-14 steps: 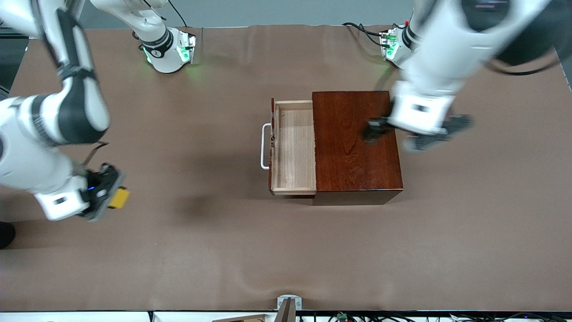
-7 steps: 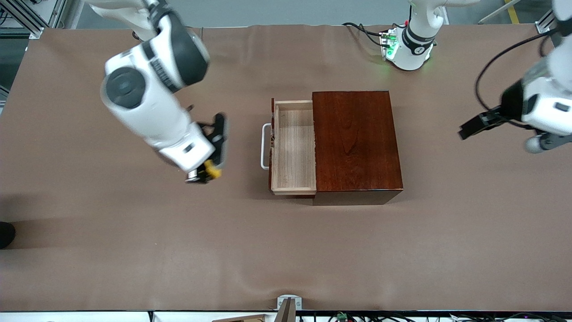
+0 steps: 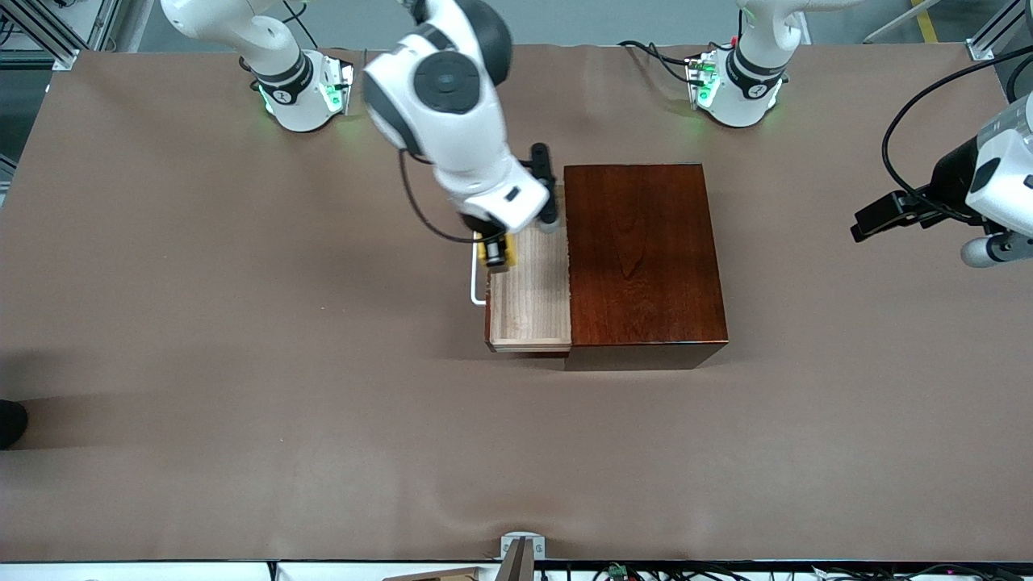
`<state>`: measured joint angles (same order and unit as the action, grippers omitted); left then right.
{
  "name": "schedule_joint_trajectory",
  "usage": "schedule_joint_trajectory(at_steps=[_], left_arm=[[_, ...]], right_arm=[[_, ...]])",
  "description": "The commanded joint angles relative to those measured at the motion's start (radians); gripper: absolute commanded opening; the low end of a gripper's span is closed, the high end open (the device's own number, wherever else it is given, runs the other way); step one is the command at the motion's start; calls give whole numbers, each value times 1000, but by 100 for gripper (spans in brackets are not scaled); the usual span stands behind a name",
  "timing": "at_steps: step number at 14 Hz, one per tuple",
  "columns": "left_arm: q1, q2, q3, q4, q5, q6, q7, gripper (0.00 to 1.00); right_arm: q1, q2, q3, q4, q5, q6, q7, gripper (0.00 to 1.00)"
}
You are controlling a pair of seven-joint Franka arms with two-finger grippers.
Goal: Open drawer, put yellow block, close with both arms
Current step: 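Carry the yellow cube over the open drawer with the right gripper, then lower the cube into the drawer and open the right gripper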
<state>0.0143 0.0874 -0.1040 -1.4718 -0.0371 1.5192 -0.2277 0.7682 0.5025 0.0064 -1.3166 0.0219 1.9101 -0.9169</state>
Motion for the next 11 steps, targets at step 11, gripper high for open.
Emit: schedule_joint_trajectory(at_steps=[11], left_arm=[[-129,-32,127,-28,31,55,180,100]], right_arm=[[48,192,-16,68,-57,73,10,0]])
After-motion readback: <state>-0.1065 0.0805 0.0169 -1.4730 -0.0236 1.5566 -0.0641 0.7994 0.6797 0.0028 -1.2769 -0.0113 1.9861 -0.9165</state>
